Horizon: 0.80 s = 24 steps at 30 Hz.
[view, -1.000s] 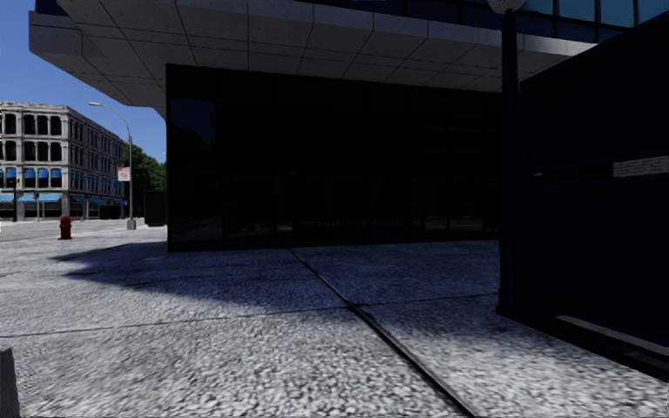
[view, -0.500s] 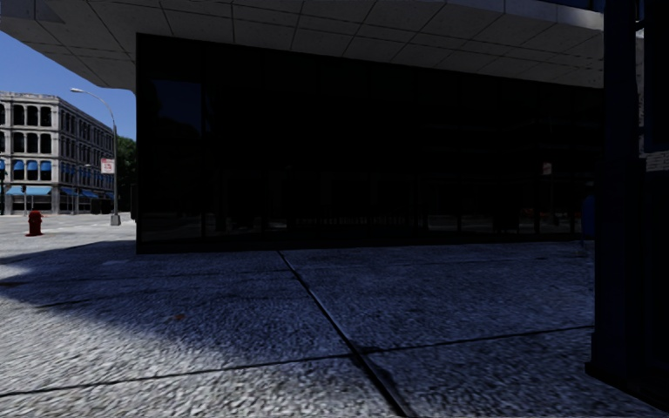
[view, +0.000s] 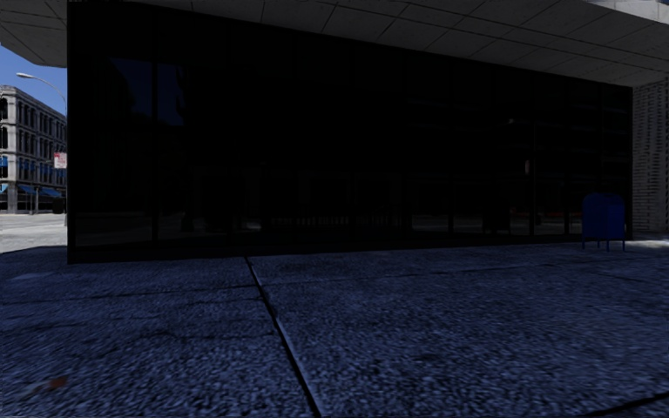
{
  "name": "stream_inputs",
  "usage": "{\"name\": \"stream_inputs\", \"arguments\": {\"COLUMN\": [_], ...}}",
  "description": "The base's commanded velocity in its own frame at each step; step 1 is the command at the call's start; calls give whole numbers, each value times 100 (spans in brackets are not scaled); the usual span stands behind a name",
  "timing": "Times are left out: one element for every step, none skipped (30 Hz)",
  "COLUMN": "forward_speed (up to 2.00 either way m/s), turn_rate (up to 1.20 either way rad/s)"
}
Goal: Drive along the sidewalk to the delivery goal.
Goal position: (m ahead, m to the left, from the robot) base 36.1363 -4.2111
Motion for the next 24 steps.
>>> {"name": "stream_inputs", "arguments": {"forward_speed": [154, 154, 154, 154, 153, 153, 152, 152, 152, 152, 152, 152, 152, 152, 152, 152, 152, 152, 152, 152, 152, 152, 152, 152], "turn_rate": [-51, -51, -51, -51, -51, -51, -51, -51, -51, -51, -51, -51, -51, -51, -51, -51, -51, -51, -51, -51, -51, -51, -51, -51]}}
